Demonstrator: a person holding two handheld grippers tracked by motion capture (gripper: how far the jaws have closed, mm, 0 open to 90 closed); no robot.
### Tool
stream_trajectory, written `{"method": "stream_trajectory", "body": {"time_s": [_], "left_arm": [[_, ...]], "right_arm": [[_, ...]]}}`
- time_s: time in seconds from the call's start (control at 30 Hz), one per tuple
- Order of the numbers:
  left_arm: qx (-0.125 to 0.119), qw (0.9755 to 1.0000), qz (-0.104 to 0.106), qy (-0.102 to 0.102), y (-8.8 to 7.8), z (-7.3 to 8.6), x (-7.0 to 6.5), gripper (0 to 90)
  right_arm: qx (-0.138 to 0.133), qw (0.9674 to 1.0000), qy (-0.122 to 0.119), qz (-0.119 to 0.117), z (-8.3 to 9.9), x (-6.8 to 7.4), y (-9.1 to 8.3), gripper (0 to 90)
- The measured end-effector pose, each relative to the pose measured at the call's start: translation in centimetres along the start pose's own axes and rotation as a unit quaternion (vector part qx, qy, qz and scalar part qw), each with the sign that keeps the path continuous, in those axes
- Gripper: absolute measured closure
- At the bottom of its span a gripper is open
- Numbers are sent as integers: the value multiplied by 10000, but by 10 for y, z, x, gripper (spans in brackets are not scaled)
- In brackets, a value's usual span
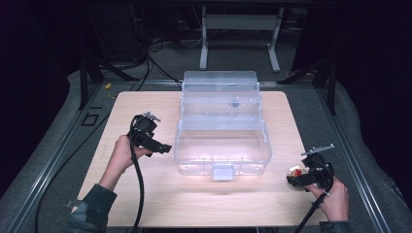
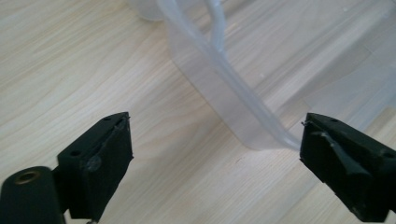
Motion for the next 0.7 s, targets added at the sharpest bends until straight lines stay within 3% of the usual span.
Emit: {"method": "stream_trajectory", "body": {"time_s": [0.27,0.7], "left_arm": [[76,9996,-274,-13,-8,29,22,13],[141,9993,-306,-176,-13,59,34,3]], "right_arm": [[212,9997,-14,115,3,-9,11,0],[567,9982,-11,184,7,-17,27,3]]}}
Point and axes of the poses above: each handheld gripper's, and its own axes: y roughly forward along the jaws, z roughly out of its underside, x roughly to its left, the point moved 10 cm from there along y, roughly forward along the jaws, and after that the axes turned 13 degrees about -x, right-handed, at the moved point
